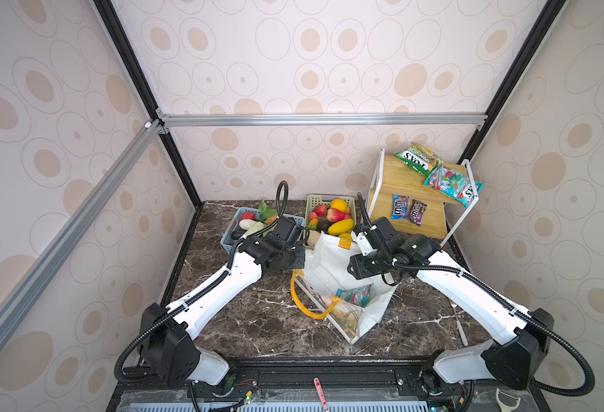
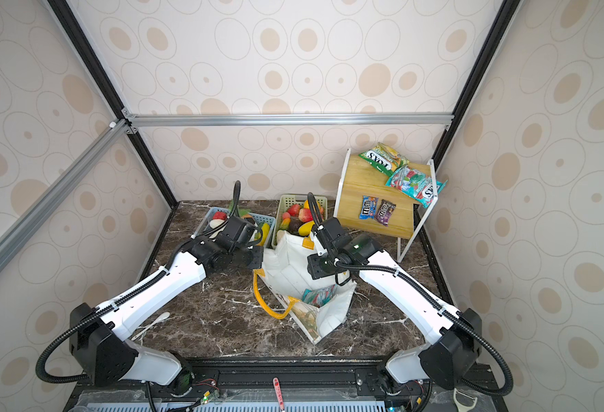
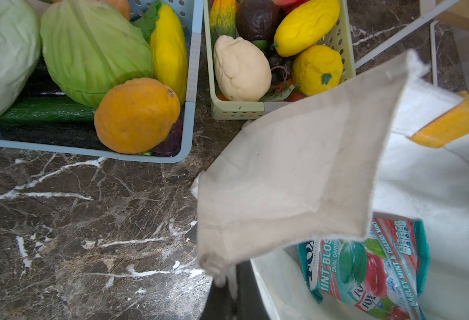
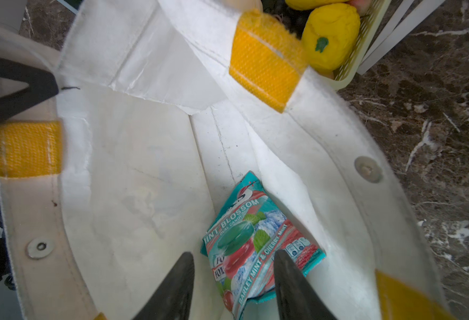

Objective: Place the food into the grocery bag and tie it
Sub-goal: 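Raise the right gripper out of the tote while the left gripper holds the rim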

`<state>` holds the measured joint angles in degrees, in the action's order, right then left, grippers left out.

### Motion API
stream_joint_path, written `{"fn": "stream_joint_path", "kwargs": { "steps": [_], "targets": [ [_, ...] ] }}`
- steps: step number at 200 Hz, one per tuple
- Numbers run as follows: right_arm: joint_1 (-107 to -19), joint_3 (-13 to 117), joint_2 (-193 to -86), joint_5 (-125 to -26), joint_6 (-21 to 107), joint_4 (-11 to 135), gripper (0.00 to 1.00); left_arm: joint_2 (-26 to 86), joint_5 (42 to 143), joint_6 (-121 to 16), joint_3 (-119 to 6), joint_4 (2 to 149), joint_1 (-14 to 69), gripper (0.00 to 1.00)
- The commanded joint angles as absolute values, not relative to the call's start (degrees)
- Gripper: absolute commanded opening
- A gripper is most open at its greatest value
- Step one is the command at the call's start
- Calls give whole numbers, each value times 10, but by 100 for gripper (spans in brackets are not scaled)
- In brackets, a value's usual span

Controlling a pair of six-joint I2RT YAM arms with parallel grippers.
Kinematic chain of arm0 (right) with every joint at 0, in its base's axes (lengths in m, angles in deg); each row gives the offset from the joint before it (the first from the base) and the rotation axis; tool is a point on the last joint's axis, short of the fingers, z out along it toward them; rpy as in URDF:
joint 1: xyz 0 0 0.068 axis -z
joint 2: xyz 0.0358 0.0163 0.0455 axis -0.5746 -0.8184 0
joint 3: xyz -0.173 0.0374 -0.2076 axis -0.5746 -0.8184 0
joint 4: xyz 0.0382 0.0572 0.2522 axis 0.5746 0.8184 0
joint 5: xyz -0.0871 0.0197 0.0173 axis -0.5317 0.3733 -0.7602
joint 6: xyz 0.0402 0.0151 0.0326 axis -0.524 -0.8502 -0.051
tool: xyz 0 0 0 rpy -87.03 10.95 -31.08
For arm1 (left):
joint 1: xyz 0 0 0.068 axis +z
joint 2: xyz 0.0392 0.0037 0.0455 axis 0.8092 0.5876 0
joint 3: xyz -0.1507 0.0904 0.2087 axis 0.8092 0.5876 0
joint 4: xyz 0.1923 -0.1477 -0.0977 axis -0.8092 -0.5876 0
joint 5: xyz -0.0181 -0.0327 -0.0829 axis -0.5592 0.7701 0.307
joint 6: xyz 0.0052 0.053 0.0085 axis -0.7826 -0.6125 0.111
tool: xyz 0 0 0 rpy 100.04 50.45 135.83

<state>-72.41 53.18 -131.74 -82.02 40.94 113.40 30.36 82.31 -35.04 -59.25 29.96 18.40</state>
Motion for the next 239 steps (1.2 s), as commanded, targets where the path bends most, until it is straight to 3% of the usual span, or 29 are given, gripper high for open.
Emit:
{"fn": "stream_joint_path", "kwargs": {
  "steps": [1,69,143,239],
  "targets": [
    [-727,523,-1327,-797,415,1109,46,296,807,-335,-598,311,186,0],
    [-730,506,-1336,-761,400,1070,44,264,765,-290,-580,291,187,0],
    [-729,605,-1353,-731,396,1088,48,201,731,-236,-555,234,188,0],
    [-715,663,-1382,-797,364,1113,57,158,694,-171,-529,148,217,0]
  ]
}}
